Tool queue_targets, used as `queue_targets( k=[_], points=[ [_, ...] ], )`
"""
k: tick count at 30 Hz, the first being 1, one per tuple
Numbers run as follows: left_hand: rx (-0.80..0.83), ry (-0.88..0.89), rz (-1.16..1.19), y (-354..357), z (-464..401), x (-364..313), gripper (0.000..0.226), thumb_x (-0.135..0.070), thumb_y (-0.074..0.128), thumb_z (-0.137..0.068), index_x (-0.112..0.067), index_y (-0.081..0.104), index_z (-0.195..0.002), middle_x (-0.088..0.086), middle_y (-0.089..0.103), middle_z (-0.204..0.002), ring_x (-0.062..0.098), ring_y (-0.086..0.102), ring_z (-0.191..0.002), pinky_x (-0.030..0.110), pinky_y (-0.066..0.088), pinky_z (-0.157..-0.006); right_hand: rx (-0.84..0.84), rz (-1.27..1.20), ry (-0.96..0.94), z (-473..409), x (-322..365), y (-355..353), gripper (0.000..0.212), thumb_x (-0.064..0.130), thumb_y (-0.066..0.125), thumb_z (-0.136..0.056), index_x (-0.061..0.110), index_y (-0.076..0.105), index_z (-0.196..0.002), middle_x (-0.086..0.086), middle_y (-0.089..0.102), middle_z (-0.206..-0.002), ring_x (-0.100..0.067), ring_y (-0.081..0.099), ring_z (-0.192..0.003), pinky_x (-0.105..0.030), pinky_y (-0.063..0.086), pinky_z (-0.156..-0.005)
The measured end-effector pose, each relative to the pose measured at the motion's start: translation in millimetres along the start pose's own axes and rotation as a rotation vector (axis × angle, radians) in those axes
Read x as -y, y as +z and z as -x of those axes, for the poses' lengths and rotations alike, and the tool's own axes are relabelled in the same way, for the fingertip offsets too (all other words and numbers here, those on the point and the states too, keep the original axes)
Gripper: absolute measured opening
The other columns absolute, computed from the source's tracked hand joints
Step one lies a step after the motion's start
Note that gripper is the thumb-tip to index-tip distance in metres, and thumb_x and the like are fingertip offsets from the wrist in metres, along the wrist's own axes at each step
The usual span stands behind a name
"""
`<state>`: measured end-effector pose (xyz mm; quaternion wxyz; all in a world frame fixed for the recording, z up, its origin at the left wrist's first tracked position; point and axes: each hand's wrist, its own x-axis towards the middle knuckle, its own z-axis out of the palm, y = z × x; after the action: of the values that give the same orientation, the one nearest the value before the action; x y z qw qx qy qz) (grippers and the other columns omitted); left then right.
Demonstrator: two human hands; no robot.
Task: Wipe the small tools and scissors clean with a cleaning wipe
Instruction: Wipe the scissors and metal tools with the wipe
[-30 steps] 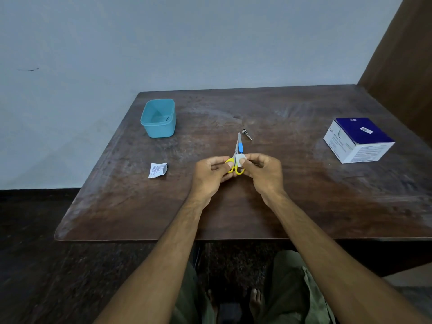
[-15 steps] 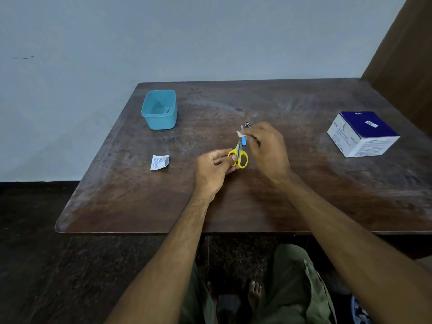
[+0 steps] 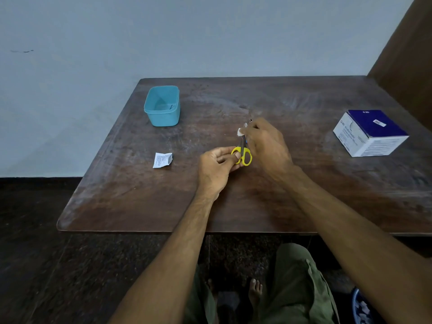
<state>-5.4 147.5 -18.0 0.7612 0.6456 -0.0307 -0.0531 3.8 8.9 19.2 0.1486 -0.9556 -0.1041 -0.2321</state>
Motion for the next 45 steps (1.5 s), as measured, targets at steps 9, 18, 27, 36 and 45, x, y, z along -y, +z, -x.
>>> queue_targets(
  k=[9,18,27,36,45],
  points=[
    [0.011,0.005,-0.034,1.2,-1.6,2.9,0.013,-0.004,0.067,-0.088,-0.003,0.069,-0.101,0.005,0.075,-0.078,0.018,0.072,-0.071,0.023,0.058,-0.07,-0.047,0.013,0.077,-5.9,-10.1,2.6,0.019,0.016,0.058,-0.09,0.011,0.07,-0.105,-0.007,0.054,-0.089,-0.028,0.057,-0.076,-0.028,0.036,-0.06],
    [-0.006,0.008,0.0,1.3,-1.6,1.7,0.01,-0.003,0.067,-0.088,-0.004,0.069,-0.098,0.003,0.074,-0.076,0.015,0.072,-0.07,0.018,0.056,-0.065,0.039,0.124,-0.063,7.4,-1.6,8.7,0.022,0.007,0.065,-0.083,0.001,0.067,-0.104,-0.016,0.055,-0.092,-0.036,0.056,-0.082,-0.036,0.047,-0.054],
    [-0.025,-0.01,0.067,-0.1,-4.0,2.0,0.009,-0.002,0.064,-0.09,-0.005,0.069,-0.097,0.0,0.074,-0.073,0.012,0.071,-0.069,0.019,0.057,-0.067,-0.032,0.085,-0.031,15.4,6.3,11.3,0.013,0.013,0.068,-0.084,0.009,0.071,-0.095,-0.01,0.057,-0.086,-0.031,0.057,-0.074,-0.031,0.044,-0.05],
    [-0.011,-0.011,0.067,-0.1,-4.1,2.8,0.013,-0.002,0.062,-0.091,-0.004,0.068,-0.102,-0.001,0.075,-0.077,0.009,0.071,-0.074,0.017,0.056,-0.067,-0.027,0.142,-0.026,7.5,-0.3,5.5,0.025,0.009,0.078,-0.065,0.013,0.076,-0.09,-0.012,0.063,-0.078,-0.036,0.058,-0.067,-0.032,0.035,-0.057],
    [-0.003,0.004,0.047,-0.2,-3.3,2.5,0.012,-0.003,0.062,-0.091,-0.006,0.068,-0.101,-0.005,0.074,-0.074,0.006,0.07,-0.072,0.015,0.055,-0.066,-0.053,0.175,-0.045,14.6,3.8,3.2,0.03,0.004,0.077,-0.059,0.012,0.076,-0.088,-0.01,0.063,-0.076,-0.035,0.059,-0.066,-0.03,0.03,-0.061]
  ],
)
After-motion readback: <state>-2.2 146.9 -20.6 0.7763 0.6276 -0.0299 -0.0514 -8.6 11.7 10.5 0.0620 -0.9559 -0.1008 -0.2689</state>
